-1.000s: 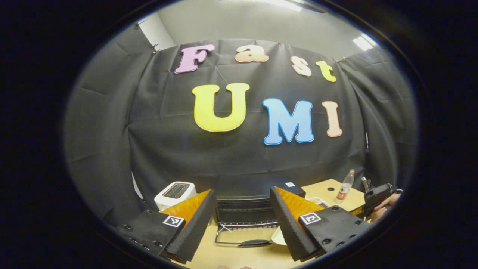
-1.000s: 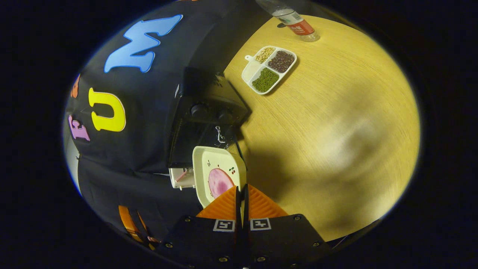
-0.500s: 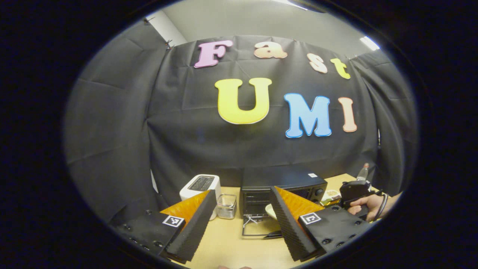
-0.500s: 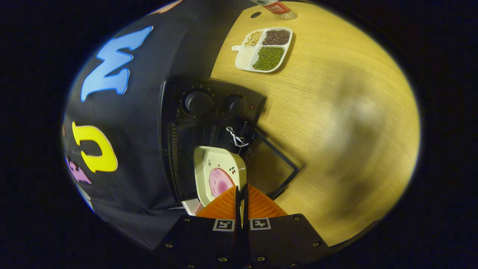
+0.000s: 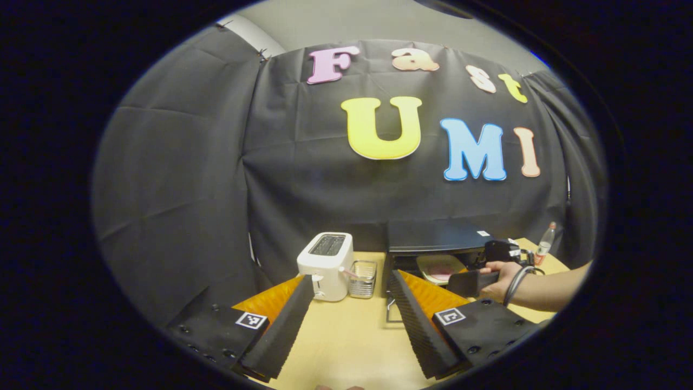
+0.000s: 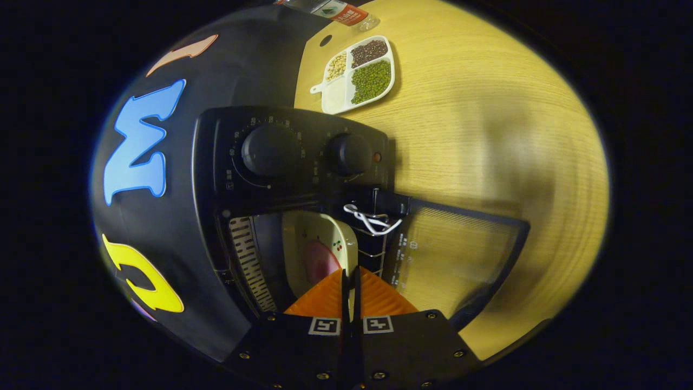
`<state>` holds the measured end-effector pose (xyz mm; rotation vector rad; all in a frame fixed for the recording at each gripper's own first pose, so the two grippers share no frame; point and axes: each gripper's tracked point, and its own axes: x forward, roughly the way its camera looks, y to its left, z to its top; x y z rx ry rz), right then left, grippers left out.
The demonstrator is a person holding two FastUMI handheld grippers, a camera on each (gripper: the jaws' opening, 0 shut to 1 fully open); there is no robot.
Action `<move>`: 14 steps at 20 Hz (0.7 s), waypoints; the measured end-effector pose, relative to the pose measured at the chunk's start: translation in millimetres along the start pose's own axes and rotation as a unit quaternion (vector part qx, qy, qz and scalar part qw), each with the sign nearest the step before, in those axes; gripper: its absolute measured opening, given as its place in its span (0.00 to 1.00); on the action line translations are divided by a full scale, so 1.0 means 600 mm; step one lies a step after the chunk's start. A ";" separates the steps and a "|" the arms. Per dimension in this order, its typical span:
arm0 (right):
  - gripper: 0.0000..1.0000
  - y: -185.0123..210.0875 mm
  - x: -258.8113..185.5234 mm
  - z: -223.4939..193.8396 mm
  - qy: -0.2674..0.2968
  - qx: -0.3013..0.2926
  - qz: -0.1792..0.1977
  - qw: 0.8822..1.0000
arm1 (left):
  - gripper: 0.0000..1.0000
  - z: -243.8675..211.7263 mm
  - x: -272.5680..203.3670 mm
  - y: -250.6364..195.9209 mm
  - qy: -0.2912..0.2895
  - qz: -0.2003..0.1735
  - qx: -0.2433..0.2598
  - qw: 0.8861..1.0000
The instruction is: Open the electric oven with the left hand, put the food in, and close the electric oven.
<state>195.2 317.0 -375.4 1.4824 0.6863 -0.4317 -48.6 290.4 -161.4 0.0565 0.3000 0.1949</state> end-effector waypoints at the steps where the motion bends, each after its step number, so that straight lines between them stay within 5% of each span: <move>1: 0.01 0.009 0.015 -0.005 -0.007 0.008 0.001 1.000 | 0.92 -0.002 -0.001 0.004 0.002 0.004 0.001 1.000; 11: 0.05 0.043 0.066 -0.030 -0.036 0.014 0.017 0.999 | 0.97 0.008 -0.006 0.020 0.004 0.028 0.002 1.000; 12: 0.10 0.046 0.066 -0.031 -0.033 0.005 0.021 0.999 | 0.92 0.011 -0.007 0.015 0.002 0.026 0.003 1.000; 14: 0.23 0.045 0.045 -0.035 -0.017 -0.025 0.020 0.999 | 1.00 0.018 -0.005 -0.003 -0.001 0.019 0.004 1.000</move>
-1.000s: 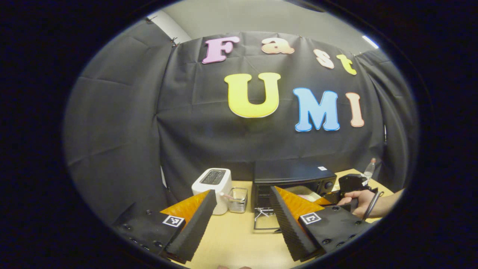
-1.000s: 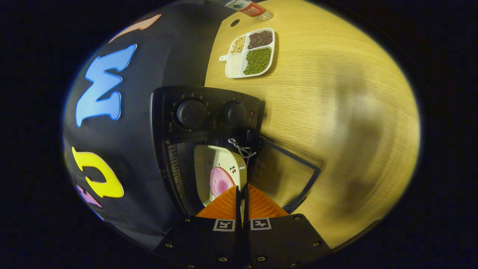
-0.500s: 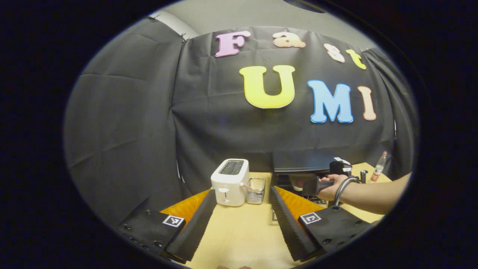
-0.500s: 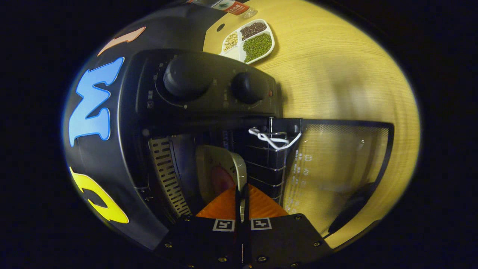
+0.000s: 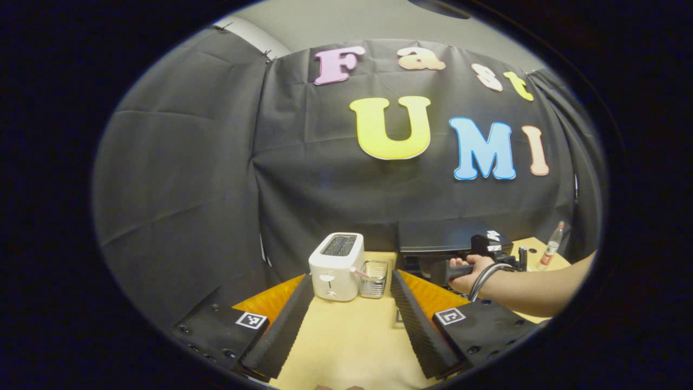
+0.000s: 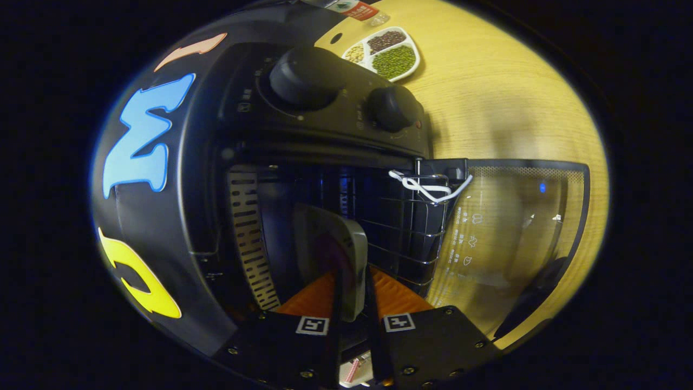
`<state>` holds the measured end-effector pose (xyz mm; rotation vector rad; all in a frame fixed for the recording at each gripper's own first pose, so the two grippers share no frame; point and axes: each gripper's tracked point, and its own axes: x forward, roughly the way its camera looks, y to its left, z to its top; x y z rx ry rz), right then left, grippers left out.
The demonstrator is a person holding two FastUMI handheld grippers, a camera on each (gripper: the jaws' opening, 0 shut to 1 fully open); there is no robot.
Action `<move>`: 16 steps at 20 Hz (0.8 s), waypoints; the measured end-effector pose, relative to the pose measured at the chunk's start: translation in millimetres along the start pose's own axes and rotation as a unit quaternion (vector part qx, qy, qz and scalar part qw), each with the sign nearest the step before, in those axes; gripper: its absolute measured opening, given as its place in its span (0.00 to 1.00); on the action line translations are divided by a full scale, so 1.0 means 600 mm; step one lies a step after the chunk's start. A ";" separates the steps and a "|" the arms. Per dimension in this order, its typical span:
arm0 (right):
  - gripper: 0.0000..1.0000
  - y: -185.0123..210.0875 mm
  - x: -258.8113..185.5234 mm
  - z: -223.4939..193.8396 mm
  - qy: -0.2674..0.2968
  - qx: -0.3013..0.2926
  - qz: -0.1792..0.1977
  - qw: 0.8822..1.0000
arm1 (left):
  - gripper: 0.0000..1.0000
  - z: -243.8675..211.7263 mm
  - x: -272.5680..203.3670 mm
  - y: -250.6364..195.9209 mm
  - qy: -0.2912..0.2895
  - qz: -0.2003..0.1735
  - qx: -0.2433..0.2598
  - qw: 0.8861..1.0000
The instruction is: Open the electric oven with the left hand, put the food in, and close the electric oven.
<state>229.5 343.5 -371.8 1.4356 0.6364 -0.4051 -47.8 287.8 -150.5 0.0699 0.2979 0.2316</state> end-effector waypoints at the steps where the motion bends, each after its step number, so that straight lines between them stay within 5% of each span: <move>1: 0.27 0.000 -0.014 0.001 0.013 -0.019 0.001 1.000 | 1.00 0.005 0.002 -0.012 -0.003 -0.004 0.000 1.000; 5: 0.33 -0.005 -0.086 0.001 0.062 -0.124 0.019 0.990 | 1.00 0.030 0.007 -0.069 -0.017 -0.031 0.002 0.999; 9: 0.33 -0.012 -0.187 0.054 0.076 -0.254 0.028 0.964 | 1.00 0.052 0.012 -0.139 -0.028 -0.065 -0.003 0.998; 12: 0.33 -0.003 -0.253 0.112 0.068 -0.363 0.046 0.928 | 0.91 0.065 0.013 -0.201 -0.027 -0.095 -0.018 0.995; 14: 0.33 0.004 -0.293 0.156 0.045 -0.431 0.056 0.900 | 1.00 0.077 0.010 -0.241 -0.029 -0.114 -0.028 0.993; 16: 0.33 0.027 -0.345 0.206 0.004 -0.503 0.075 0.861 | 0.98 0.090 0.005 -0.278 -0.035 -0.129 -0.022 0.991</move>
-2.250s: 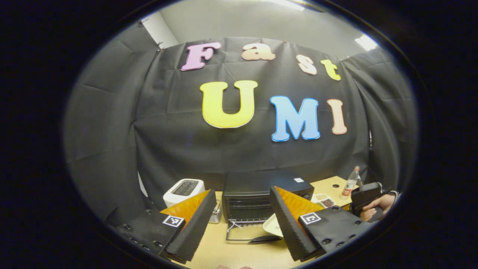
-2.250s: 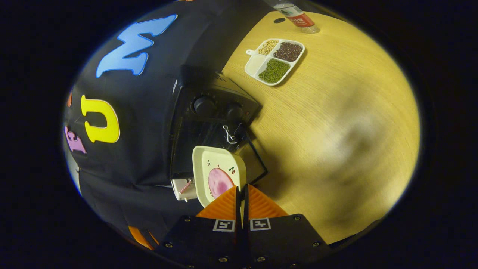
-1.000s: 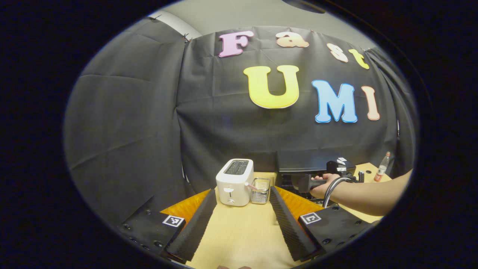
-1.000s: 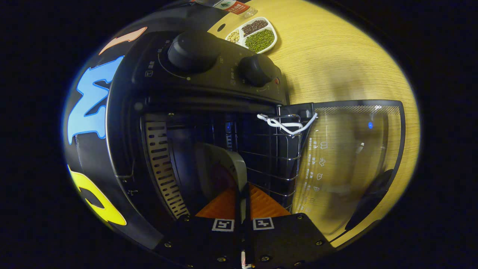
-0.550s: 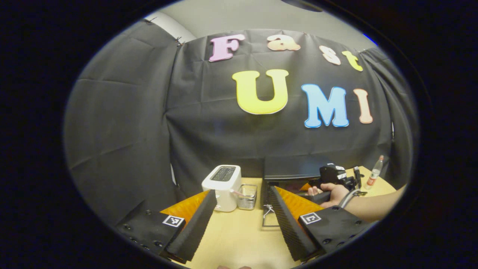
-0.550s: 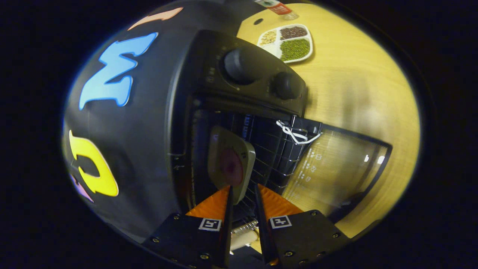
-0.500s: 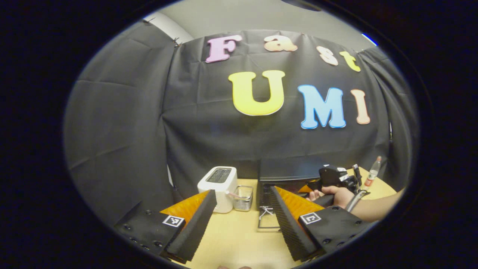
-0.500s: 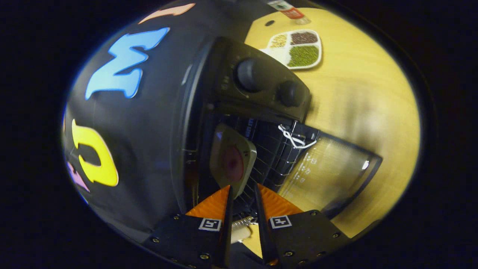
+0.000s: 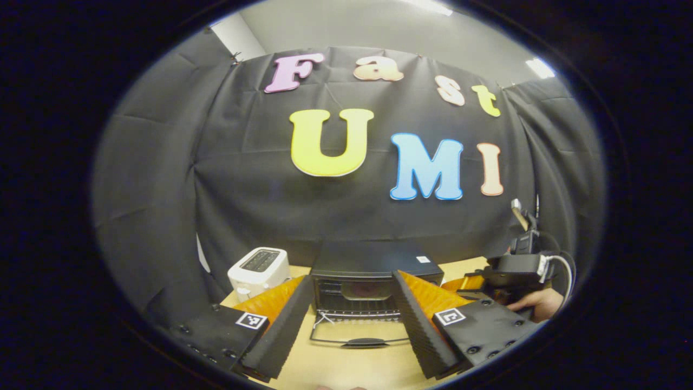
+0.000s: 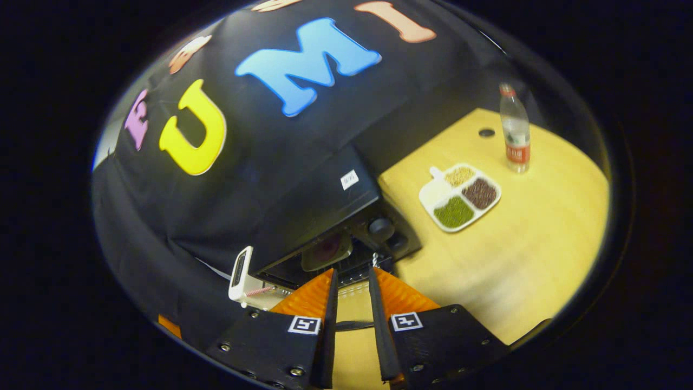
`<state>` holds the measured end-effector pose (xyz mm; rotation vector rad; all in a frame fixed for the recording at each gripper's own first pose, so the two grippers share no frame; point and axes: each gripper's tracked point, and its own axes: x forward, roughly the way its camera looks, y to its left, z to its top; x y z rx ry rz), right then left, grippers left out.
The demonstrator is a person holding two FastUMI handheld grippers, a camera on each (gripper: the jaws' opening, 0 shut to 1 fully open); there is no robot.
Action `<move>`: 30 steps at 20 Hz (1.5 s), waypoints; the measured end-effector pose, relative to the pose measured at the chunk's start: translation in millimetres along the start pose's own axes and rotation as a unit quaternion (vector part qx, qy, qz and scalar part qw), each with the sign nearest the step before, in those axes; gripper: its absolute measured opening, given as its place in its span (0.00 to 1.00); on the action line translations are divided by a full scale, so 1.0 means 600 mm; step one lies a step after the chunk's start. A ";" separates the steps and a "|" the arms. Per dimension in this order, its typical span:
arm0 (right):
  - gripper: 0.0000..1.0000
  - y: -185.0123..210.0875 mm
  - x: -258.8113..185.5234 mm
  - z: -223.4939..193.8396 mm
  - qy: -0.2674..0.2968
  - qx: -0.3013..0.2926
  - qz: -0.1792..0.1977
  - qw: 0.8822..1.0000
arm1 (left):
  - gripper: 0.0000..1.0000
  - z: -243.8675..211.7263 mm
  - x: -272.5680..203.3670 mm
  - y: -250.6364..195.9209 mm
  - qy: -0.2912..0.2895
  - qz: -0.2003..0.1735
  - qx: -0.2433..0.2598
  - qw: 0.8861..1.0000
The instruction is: Open the electric oven with the left hand, put the food in, and close the electric oven.
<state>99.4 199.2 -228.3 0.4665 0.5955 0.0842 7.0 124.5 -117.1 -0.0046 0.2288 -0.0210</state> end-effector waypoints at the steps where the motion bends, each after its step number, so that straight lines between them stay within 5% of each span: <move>1: 0.33 -0.007 -0.029 0.033 -0.031 -0.048 0.001 0.998 | 0.96 0.009 0.002 -0.017 -0.005 -0.006 0.004 1.000; 2: 0.33 -0.012 -0.064 0.068 -0.065 -0.096 0.004 0.993 | 0.92 0.018 0.003 -0.035 -0.009 -0.011 0.007 1.000; 3: 0.33 -0.009 -0.098 0.098 -0.096 -0.141 0.009 0.985 | 1.00 0.028 0.005 -0.052 -0.016 -0.016 0.008 1.000; 5: 0.33 0.000 -0.161 0.147 -0.155 -0.209 0.017 0.965 | 1.00 0.047 0.005 -0.091 -0.027 -0.034 0.005 0.999; 8: 0.33 0.014 -0.242 0.196 -0.224 -0.238 0.030 0.945 | 0.99 0.071 0.004 -0.120 -0.043 -0.041 0.000 0.998; 10: 0.58 0.006 -0.269 0.211 -0.246 -0.242 0.028 0.938 | 0.97 0.071 0.009 -0.125 -0.043 -0.037 0.000 0.998; 12: 0.86 0.000 -0.275 0.210 -0.246 -0.233 0.031 0.940 | 0.95 0.056 0.021 -0.127 -0.032 -0.034 0.000 0.999; 19: 0.86 -0.043 -0.266 0.221 -0.228 -0.220 0.016 0.948 | 0.94 -0.104 0.082 -0.110 0.129 -0.038 -0.020 0.991; 21: 0.86 -0.057 -0.256 0.214 -0.217 -0.216 0.004 0.952 | 1.00 -0.166 0.096 -0.112 0.196 -0.049 -0.020 0.979; 30: 0.87 -0.119 -0.235 0.191 -0.177 -0.195 -0.039 0.964 | 0.97 -0.414 0.117 -0.036 0.408 -0.019 0.025 0.912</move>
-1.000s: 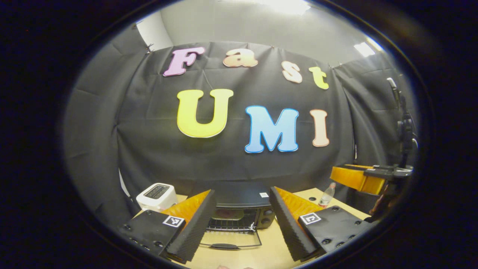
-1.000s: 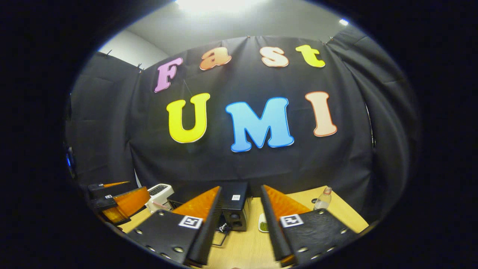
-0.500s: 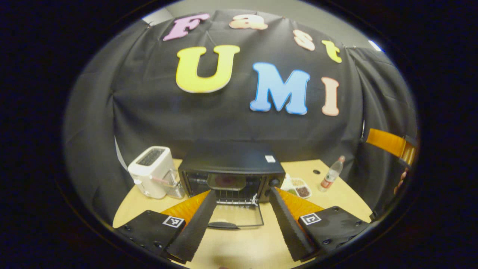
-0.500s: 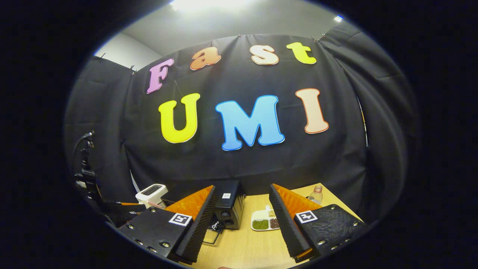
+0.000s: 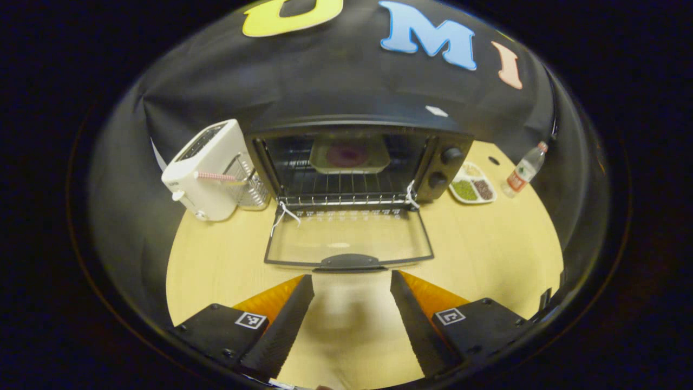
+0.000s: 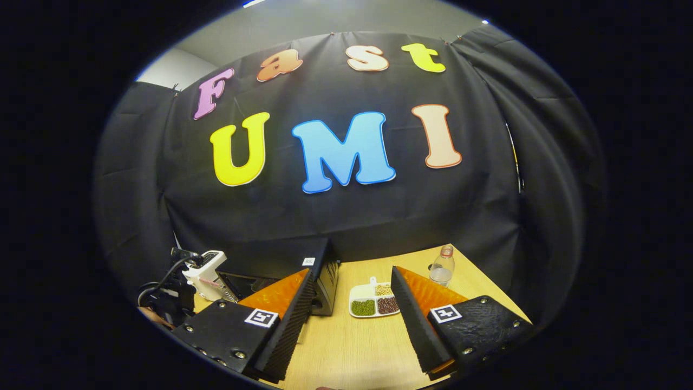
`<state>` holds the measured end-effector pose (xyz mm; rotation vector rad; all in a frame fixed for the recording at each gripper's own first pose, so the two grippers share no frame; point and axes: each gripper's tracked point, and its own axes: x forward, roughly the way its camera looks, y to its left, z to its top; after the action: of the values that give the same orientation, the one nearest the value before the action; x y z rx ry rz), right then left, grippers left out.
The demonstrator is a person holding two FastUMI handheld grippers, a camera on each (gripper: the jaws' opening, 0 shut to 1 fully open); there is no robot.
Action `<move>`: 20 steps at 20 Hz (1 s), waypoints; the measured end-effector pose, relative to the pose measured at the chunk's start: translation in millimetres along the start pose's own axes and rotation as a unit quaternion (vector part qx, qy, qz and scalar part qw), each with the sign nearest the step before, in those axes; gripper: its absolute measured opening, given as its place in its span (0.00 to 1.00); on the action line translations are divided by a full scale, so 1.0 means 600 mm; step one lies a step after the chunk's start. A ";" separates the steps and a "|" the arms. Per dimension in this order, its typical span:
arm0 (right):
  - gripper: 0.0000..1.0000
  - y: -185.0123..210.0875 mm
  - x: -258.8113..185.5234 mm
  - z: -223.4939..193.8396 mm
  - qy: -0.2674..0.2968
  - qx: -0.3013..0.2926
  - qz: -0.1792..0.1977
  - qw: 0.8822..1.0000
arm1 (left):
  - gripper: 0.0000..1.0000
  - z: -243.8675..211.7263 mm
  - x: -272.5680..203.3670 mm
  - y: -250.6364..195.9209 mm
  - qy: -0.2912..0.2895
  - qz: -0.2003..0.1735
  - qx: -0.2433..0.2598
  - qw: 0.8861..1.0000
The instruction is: Open the electric oven with the left hand, put the food in, and close the electric oven.
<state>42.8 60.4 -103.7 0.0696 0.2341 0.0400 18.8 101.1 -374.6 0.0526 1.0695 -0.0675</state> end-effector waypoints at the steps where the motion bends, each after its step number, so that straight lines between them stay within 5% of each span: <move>1: 0.87 -0.005 0.002 -0.002 0.003 0.003 -0.007 1.000 | 1.00 -0.015 0.020 0.003 0.023 -0.001 0.002 1.000; 12: 0.88 -0.023 0.028 0.002 -0.001 -0.005 -0.041 0.999 | 0.97 -0.064 0.164 0.011 0.121 0.002 0.003 0.993; 20: 0.88 -0.016 0.036 -0.014 0.015 0.005 -0.035 0.999 | 1.00 -0.059 0.157 0.008 0.118 -0.008 -0.003 0.993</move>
<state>62.3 52.4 -117.6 0.0716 0.2666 -0.0293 33.5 105.6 -474.3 0.0472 1.3075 -0.0725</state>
